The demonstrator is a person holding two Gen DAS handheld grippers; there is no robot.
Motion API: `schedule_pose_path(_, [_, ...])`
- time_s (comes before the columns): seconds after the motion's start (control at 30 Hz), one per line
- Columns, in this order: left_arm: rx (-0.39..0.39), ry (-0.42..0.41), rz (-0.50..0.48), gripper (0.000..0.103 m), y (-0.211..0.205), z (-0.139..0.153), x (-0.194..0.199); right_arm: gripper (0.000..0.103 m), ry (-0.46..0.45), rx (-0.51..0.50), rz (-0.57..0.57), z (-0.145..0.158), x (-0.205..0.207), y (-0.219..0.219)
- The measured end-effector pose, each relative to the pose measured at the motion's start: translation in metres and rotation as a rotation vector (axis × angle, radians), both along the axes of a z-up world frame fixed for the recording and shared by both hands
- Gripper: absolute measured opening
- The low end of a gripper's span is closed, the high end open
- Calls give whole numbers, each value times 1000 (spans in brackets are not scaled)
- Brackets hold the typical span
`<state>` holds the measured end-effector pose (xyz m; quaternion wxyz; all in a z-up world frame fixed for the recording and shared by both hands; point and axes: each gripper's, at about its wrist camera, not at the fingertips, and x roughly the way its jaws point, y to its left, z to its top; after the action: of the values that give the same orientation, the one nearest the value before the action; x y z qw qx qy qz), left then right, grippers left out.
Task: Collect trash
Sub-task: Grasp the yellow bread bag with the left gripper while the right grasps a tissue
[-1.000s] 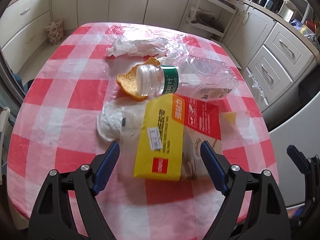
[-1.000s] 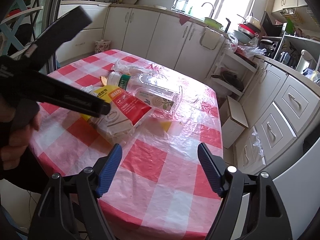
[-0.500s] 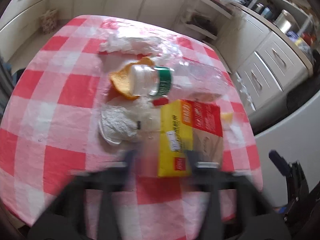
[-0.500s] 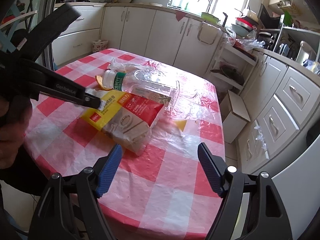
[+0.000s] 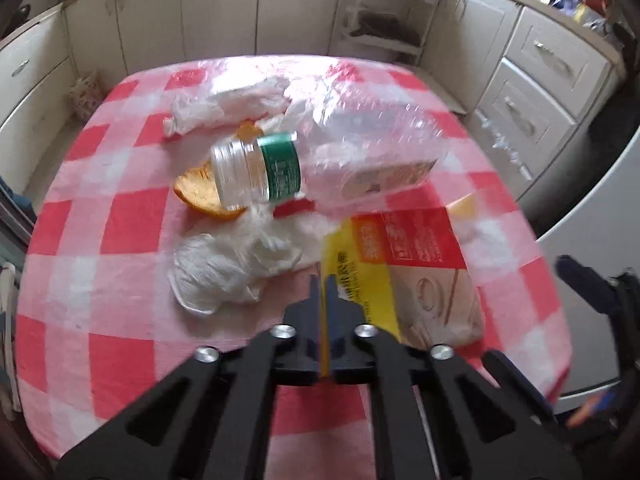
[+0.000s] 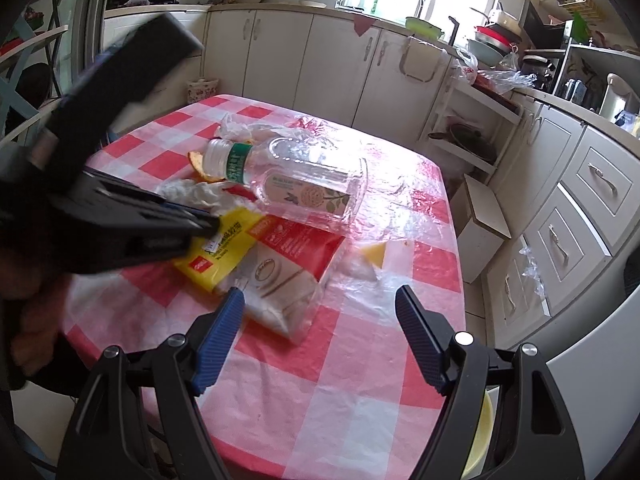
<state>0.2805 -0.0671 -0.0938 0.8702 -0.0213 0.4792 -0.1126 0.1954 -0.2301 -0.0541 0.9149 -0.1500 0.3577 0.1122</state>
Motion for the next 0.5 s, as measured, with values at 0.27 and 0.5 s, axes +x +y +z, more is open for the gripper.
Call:
schedule_pose_path(0.27, [-320, -11, 34, 0, 68, 42, -5, 75, 36, 59, -34, -1, 15, -8])
schedule_pose_path(0.5, [-527, -148, 176, 0, 135, 71, -8, 75, 42, 72, 13, -4, 22, 11])
